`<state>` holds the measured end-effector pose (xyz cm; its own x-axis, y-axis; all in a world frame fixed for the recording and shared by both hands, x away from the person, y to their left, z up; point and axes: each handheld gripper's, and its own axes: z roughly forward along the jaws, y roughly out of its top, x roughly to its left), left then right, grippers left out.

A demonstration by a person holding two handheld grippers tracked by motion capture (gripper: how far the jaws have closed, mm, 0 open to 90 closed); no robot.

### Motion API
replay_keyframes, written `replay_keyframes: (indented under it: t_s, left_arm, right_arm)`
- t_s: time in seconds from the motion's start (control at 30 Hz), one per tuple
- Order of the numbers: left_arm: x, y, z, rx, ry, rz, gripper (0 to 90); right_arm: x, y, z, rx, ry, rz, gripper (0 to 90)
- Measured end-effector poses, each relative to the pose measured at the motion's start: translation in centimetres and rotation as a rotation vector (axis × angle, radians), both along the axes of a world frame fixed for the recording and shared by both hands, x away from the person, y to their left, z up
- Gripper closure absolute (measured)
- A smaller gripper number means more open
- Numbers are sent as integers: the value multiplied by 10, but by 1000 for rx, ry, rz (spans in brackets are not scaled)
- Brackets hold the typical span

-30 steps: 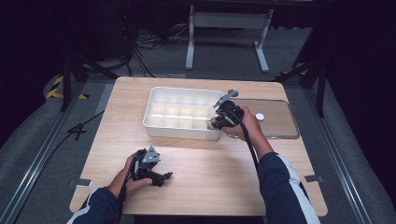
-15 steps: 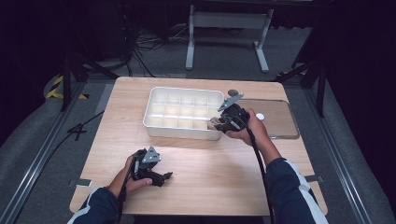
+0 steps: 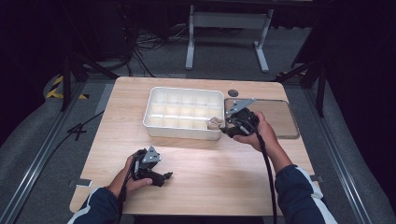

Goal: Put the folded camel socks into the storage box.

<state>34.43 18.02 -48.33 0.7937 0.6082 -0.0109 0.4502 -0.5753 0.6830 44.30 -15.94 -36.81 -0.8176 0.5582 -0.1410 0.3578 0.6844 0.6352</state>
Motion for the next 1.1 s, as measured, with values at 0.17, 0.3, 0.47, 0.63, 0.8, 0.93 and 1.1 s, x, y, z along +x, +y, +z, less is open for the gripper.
replay_keyframes:
  t_s: [0.17, 0.3, 0.47, 0.63, 0.8, 0.93, 1.1]
  left_arm:
    - [0, 0, 0, 0, 0, 0, 109]
    - [0, 0, 0, 0, 0, 0, 109]
    - [0, 0, 0, 0, 0, 0, 109]
    - [0, 0, 0, 0, 0, -1, 109]
    - [0, 0, 0, 1, -1, -1, 109]
    - [0, 0, 0, 0, -1, -1, 109]
    - [0, 0, 0, 1, -1, 0, 109]
  right_arm:
    - [-8, -7, 0, -10, -24, -6, 493]
    - [-14, -12, -2, -21, -27, -9, 454]
    - [-18, -17, -2, -25, -42, -13, 437]
    - [-23, -23, -4, -17, -55, -12, 417]
    - [-29, -30, -9, -23, -57, -16, 404]
    - [-32, -36, -13, -32, -68, -21, 385]
    - [-38, -43, -17, -37, -83, -42, 341]
